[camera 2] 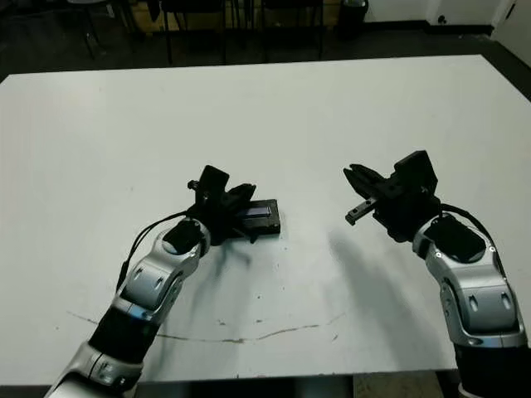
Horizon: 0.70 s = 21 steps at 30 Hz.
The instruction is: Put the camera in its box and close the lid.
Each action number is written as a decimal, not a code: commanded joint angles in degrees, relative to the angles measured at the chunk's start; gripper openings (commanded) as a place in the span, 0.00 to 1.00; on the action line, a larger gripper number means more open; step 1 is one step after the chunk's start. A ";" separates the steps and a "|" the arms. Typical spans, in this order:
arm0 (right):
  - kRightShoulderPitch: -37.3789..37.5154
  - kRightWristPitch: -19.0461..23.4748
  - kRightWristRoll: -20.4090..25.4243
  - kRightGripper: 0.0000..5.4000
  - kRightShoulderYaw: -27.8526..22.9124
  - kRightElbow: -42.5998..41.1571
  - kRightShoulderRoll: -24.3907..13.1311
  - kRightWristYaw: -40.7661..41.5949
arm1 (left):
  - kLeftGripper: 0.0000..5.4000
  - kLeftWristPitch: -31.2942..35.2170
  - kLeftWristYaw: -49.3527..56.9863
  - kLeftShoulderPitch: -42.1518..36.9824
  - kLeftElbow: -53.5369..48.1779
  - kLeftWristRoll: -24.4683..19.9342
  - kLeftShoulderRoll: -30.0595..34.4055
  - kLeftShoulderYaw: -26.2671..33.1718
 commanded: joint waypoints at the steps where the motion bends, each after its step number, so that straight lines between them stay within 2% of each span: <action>1: 0.78 1.28 0.11 0.00 -0.06 -0.59 -0.15 -0.26 | 0.00 3.39 -1.65 5.64 -5.69 -1.22 3.39 0.65; 5: 1.07 0.80 0.91 0.00 -0.39 -0.74 0.51 -0.19 | 0.00 -3.77 -3.40 9.06 -12.69 -4.35 5.09 4.17; 9: 1.52 1.58 0.45 0.00 -0.51 -2.78 1.95 -3.44 | 0.00 -12.89 -1.74 9.73 -15.58 -4.75 6.36 9.19; 11: 1.91 1.10 -0.12 0.00 -0.58 -3.56 3.39 -5.91 | 0.00 -15.12 -0.34 8.64 -16.10 -4.51 7.30 12.53; 17: 2.97 -3.84 -0.48 0.00 -0.53 -2.82 9.21 -10.61 | 0.00 -22.29 3.47 6.66 -12.72 -5.65 8.12 20.75; 21: 5.40 -9.14 -6.36 0.00 2.08 -3.55 14.63 -18.33 | 0.00 -26.96 5.92 8.52 -8.75 -4.80 7.33 21.90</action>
